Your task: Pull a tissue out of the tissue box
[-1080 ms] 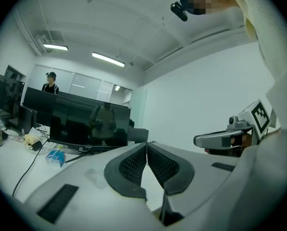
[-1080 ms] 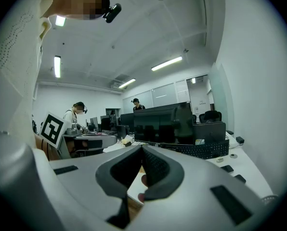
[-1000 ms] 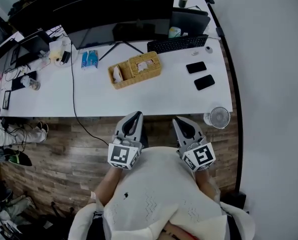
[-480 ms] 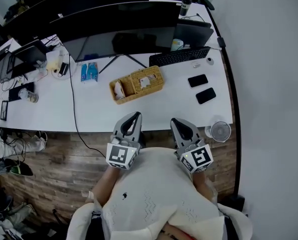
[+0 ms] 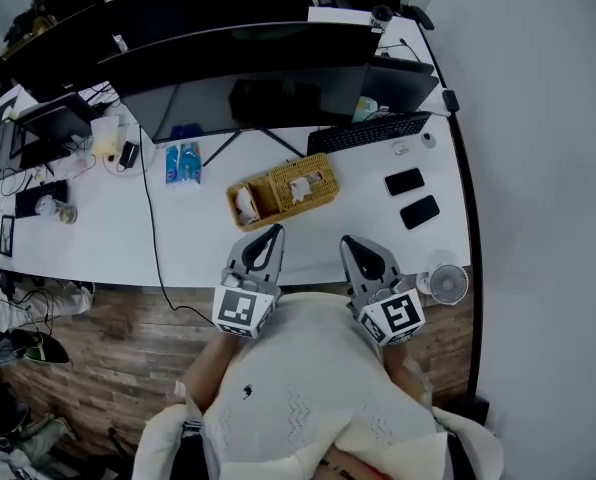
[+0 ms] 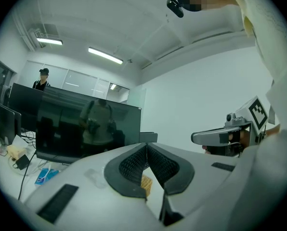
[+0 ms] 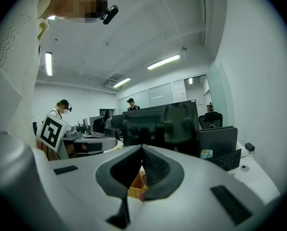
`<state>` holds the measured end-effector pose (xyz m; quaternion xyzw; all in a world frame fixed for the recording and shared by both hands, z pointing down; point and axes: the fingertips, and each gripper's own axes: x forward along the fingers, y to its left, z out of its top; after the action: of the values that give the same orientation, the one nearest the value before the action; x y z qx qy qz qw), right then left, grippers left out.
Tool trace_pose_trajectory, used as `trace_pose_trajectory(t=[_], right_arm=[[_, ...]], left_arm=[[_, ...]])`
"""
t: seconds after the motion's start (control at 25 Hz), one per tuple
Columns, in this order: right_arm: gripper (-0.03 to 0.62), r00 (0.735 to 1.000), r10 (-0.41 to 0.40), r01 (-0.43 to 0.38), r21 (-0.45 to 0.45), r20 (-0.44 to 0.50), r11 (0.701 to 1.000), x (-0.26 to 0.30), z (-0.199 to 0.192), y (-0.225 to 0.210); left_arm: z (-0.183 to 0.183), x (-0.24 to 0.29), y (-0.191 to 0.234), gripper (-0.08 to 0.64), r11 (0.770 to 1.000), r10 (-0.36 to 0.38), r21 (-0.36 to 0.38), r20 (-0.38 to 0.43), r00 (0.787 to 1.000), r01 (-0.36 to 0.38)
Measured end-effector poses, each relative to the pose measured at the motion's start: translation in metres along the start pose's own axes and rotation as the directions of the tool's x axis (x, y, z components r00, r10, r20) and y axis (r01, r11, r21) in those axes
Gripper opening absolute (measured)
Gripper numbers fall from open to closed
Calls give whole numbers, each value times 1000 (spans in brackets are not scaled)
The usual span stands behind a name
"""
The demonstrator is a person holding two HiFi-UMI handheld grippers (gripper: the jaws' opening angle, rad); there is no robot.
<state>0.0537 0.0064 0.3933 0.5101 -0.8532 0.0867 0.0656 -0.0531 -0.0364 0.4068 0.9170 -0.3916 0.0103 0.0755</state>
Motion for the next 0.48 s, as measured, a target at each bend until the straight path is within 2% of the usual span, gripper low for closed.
trace_pose_trajectory(t=[0.48], right_arm=[[2,998,-4,6,23,-57,1000,49,-5,-12]], left_arm=[[-20,23,35,17,999,-27,-32,-58,998,25]])
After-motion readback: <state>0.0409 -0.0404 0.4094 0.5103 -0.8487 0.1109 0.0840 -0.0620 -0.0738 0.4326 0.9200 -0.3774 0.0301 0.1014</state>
